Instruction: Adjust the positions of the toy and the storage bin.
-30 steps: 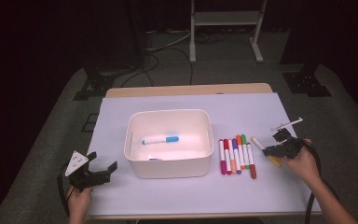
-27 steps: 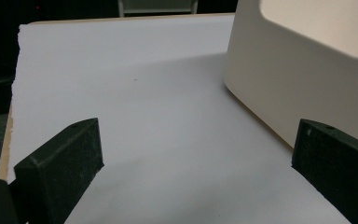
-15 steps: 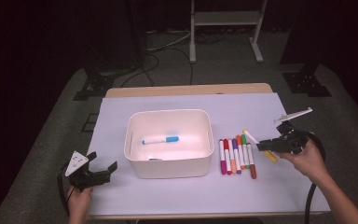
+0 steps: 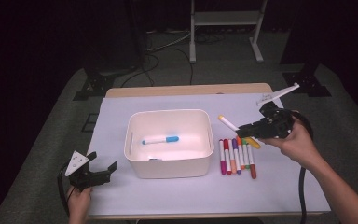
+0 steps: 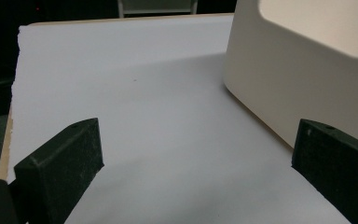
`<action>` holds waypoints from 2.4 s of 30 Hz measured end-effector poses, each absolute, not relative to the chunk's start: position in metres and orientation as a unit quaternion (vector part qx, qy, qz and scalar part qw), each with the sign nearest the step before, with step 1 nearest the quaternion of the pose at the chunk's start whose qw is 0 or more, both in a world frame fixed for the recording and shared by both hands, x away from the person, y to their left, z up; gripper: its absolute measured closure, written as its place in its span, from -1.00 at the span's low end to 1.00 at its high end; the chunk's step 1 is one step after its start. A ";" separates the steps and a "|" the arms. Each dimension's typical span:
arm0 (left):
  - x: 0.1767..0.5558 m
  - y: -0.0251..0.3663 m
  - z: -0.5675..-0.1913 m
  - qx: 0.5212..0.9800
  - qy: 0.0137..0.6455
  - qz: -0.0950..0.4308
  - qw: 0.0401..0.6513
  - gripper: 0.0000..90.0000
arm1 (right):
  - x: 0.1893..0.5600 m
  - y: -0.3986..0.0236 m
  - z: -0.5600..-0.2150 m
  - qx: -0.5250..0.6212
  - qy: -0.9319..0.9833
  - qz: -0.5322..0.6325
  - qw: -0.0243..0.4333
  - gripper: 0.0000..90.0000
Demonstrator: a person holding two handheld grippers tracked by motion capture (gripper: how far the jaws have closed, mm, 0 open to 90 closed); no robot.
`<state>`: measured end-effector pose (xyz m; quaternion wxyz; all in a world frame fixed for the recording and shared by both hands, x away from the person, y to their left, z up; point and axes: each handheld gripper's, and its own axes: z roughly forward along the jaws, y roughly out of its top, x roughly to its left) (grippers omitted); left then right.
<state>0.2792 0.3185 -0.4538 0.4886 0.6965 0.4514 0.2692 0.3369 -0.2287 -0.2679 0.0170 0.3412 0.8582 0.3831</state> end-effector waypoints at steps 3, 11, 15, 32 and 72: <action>0.279 0.319 -0.454 0.697 0.451 0.270 0.489 -0.99 | 0.338 -0.211 -0.257 0.320 0.866 0.383 0.012 0.68; 0.279 0.319 -0.454 0.695 0.452 0.268 0.490 -0.99 | 0.342 -0.171 -0.246 0.280 0.880 0.383 -0.018 0.68; 0.279 0.319 -0.454 0.695 0.452 0.269 0.490 -0.99 | 0.345 -0.150 -0.246 0.258 0.887 0.381 -0.031 0.68; 0.280 0.319 -0.454 0.695 0.452 0.267 0.491 -0.99 | 0.357 -0.079 -0.260 0.204 0.908 0.358 -0.073 0.68; 0.279 0.320 -0.454 0.692 0.452 0.266 0.497 -0.99 | 0.377 0.005 -0.337 0.156 0.948 0.259 -0.103 0.68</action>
